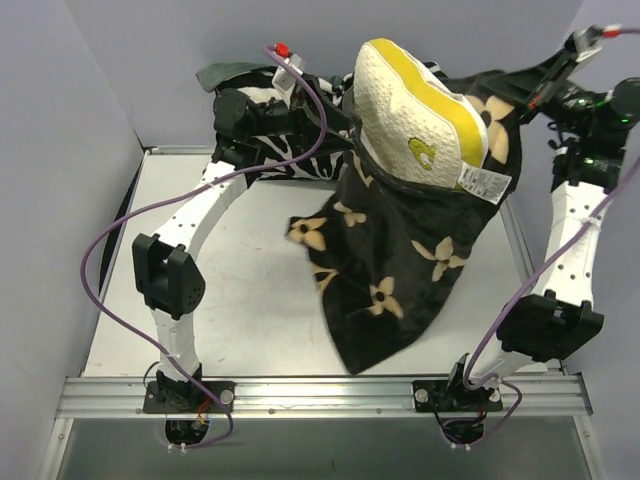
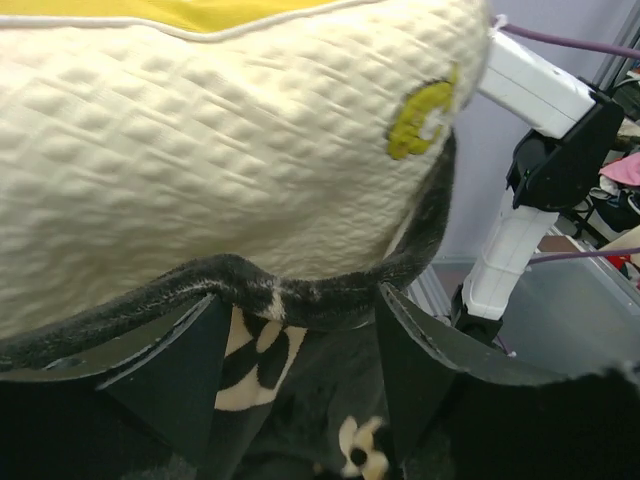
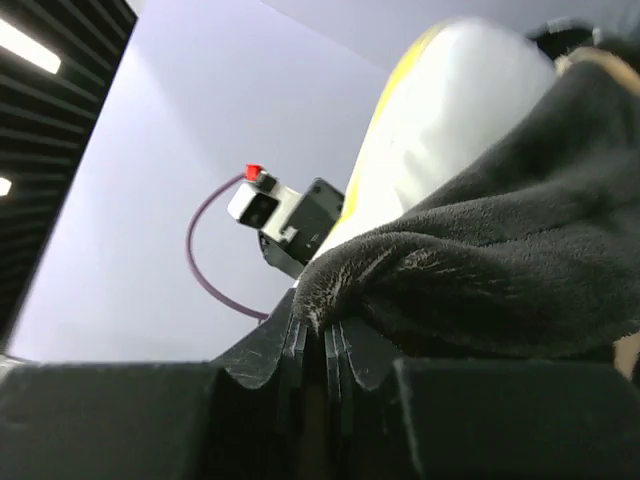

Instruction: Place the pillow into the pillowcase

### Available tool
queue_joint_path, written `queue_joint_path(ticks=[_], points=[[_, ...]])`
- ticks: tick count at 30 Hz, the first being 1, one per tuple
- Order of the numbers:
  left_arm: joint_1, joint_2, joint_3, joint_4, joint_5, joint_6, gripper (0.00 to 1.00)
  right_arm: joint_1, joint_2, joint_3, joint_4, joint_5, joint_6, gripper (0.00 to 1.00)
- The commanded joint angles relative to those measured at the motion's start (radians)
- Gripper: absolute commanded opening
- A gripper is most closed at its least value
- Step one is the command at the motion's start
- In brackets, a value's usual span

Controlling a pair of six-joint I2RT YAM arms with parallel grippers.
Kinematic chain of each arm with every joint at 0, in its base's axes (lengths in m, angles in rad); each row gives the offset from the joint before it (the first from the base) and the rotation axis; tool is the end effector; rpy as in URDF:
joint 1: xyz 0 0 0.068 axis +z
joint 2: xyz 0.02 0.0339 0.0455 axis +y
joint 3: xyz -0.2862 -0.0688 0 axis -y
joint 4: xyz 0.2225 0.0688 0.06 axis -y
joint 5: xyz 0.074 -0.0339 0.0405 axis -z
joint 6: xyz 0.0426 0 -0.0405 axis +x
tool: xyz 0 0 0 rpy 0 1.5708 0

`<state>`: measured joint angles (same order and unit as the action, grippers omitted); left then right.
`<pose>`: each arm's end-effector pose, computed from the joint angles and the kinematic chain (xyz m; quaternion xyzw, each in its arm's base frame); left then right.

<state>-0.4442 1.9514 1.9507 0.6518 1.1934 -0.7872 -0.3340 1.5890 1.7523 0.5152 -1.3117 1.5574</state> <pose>0.3624 -0.2163 0.4934 0.4335 0.4477 -0.6317 0.4611 0.2980 -0.0598 0.5483 -0.0446 0.6462 0.6260 0.4342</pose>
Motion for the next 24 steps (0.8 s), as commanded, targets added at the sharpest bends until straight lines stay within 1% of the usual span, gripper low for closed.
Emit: queue_joint_path(ticks=[1, 2, 4, 5, 6, 7, 8, 9, 11, 12, 13, 14, 15, 16, 17, 18, 19, 20, 21, 22, 23, 24], points=[[0.013, 0.027, 0.091, 0.02, -0.034, 0.022, 0.68, -0.075, -0.095, 0.231, -0.154, 0.029, -0.143, 0.0], [0.021, 0.026, 0.09, 0.014, -0.041, 0.025, 0.7, -0.083, -0.099, 0.299, -0.171, 0.044, -0.183, 0.0], [0.05, 0.017, 0.06, -0.014, -0.067, 0.04, 0.73, -0.076, -0.115, 0.34, -0.211, 0.06, -0.227, 0.0], [0.062, 0.009, 0.05, -0.023, -0.074, 0.046, 0.77, -0.039, -0.124, 0.346, -0.233, 0.081, -0.25, 0.0], [0.074, 0.001, 0.016, -0.04, -0.078, 0.054, 0.78, -0.007, -0.127, 0.351, -0.251, 0.088, -0.304, 0.0], [0.093, -0.02, -0.004, -0.05, -0.084, 0.068, 0.8, 0.034, -0.126, 0.349, -0.338, 0.091, -0.357, 0.0], [0.125, -0.032, -0.033, -0.063, -0.101, 0.075, 0.8, 0.134, -0.127, 0.336, -0.381, 0.095, -0.411, 0.0], [0.146, -0.048, -0.089, -0.084, -0.11, 0.08, 0.81, 0.179, -0.136, 0.24, -0.403, 0.115, -0.465, 0.0], [0.206, -0.103, -0.166, -0.103, -0.12, 0.089, 0.84, 0.28, -0.142, 0.112, -0.432, 0.124, -0.502, 0.0], [0.226, -0.126, -0.208, -0.107, -0.12, 0.092, 0.87, 0.371, -0.13, 0.007, -0.458, 0.135, -0.531, 0.0], [0.246, -0.175, -0.31, -0.109, -0.121, 0.097, 0.87, 0.418, -0.12, -0.052, -0.483, 0.147, -0.569, 0.0], [0.289, -0.201, -0.355, -0.115, -0.123, 0.098, 0.88, 0.497, -0.083, -0.094, -0.483, 0.152, -0.595, 0.0], [0.311, -0.227, -0.41, -0.119, -0.126, 0.103, 0.96, 0.544, -0.054, -0.115, -0.498, 0.155, -0.632, 0.0], [0.335, -0.273, -0.5, -0.127, -0.13, 0.103, 0.97, 0.582, -0.019, -0.123, -0.577, 0.173, -0.727, 0.0], [0.357, -0.296, -0.548, -0.141, -0.138, 0.105, 0.97, 0.619, 0.055, -0.123, -0.589, 0.173, -0.755, 0.0], [0.402, -0.314, -0.582, -0.191, -0.14, 0.106, 0.97, 0.668, 0.096, -0.114, -0.595, 0.169, -0.801, 0.0], [0.423, -0.342, -0.607, -0.239, -0.137, 0.132, 0.97, 0.746, 0.138, -0.055, -0.689, 0.196, -0.863, 0.0], [0.438, -0.354, -0.631, -0.312, -0.138, 0.175, 0.97, 0.792, 0.222, -0.021, -0.73, 0.198, -0.949, 0.0], [0.447, -0.364, -0.616, -0.574, -0.156, 0.246, 0.98, 0.829, 0.262, 0.007, -0.745, 0.189, -0.971, 0.0], [0.475, -0.371, -0.584, -0.765, -0.234, 0.469, 0.97, 0.89, 0.297, 0.033, -0.788, 0.189, -0.988, 0.0], [0.47, -0.367, -0.525, -0.931, -0.273, 0.585, 0.97, 0.911, 0.322, 0.058, -0.794, 0.209, -1.0, 0.0], [0.47, -0.362, -0.512, -1.157, -0.299, 0.667, 0.97, 0.924, 0.357, 0.059, -0.794, 0.216, -0.999, 0.0]])
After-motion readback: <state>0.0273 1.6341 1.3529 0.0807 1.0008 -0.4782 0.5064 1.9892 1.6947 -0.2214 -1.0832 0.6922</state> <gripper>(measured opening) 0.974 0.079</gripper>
